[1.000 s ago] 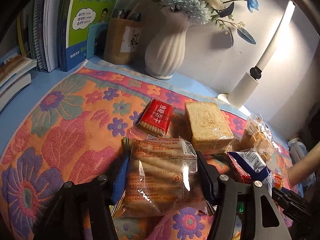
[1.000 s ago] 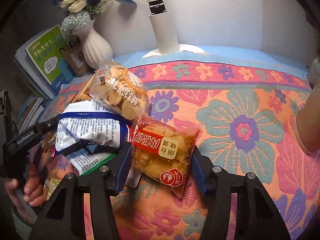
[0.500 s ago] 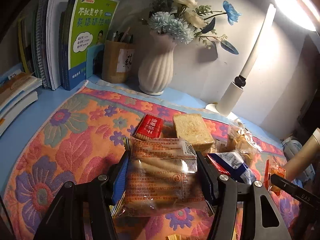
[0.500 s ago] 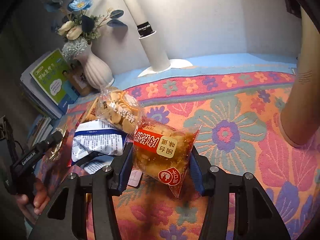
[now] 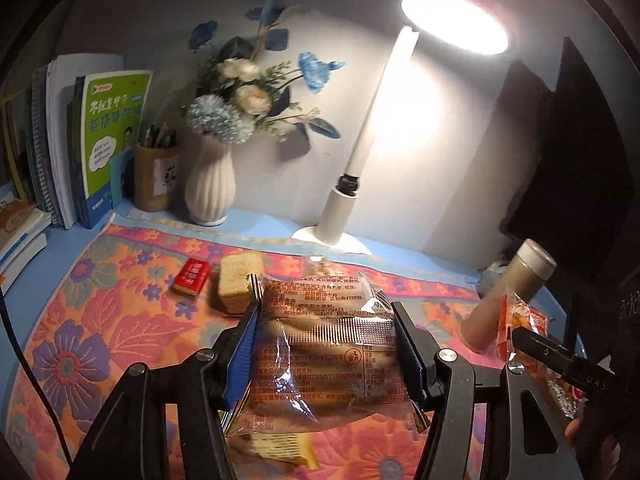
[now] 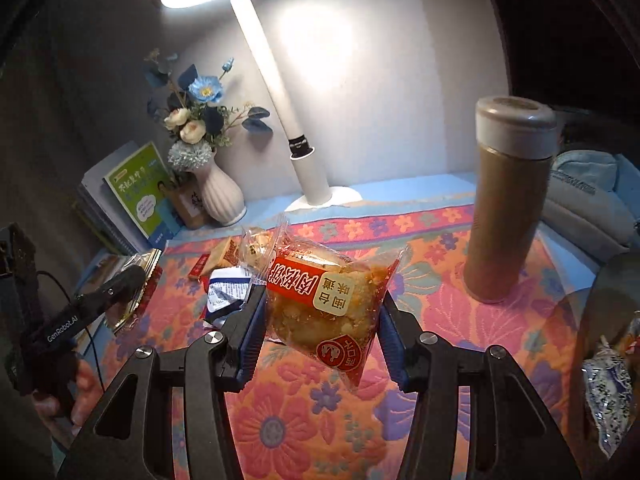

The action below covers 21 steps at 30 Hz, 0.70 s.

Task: Organize snacks
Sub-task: 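Carry both packs to the glass plate and open both grippers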

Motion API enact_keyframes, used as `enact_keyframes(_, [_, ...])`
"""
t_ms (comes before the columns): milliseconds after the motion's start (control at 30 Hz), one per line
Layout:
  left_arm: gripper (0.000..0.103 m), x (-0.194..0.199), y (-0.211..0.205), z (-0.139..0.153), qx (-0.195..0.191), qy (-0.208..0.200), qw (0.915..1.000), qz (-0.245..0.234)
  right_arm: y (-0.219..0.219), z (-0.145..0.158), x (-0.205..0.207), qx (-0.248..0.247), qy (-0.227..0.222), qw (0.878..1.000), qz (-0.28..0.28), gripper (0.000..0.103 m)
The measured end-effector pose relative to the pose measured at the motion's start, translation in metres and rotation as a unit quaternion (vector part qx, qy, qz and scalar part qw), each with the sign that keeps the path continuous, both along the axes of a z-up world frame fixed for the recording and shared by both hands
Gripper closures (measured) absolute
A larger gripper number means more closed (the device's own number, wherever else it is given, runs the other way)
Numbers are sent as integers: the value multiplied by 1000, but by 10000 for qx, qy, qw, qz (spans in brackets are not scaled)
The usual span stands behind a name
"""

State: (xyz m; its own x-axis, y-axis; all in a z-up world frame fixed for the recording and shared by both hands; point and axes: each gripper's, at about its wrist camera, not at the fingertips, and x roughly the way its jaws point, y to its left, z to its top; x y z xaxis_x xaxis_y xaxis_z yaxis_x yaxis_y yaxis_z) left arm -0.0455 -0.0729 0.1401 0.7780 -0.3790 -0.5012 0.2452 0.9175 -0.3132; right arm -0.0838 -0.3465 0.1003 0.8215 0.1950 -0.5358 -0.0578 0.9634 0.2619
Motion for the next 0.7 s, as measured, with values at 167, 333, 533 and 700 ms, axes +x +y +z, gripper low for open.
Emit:
enact_keyframes(167, [43, -25, -54, 24, 38, -247, 9978, -613, -31, 18, -40, -171, -198, 9988, -420, 53])
enact_keyframes(333, [43, -49, -119, 38, 84, -370, 9905, -1320, -73, 30, -78, -233, -391, 9944, -953, 53])
enact_keyframes(533, [43, -70, -204, 48, 256, -471, 9769, -2068, -143, 36, -116, -14, -502, 9846, -1674, 52])
enact_keyframes(700, [43, -75, -270, 44, 291, -343, 9647, -2595, -199, 31, -137, 120, -439, 9730, -2264, 52])
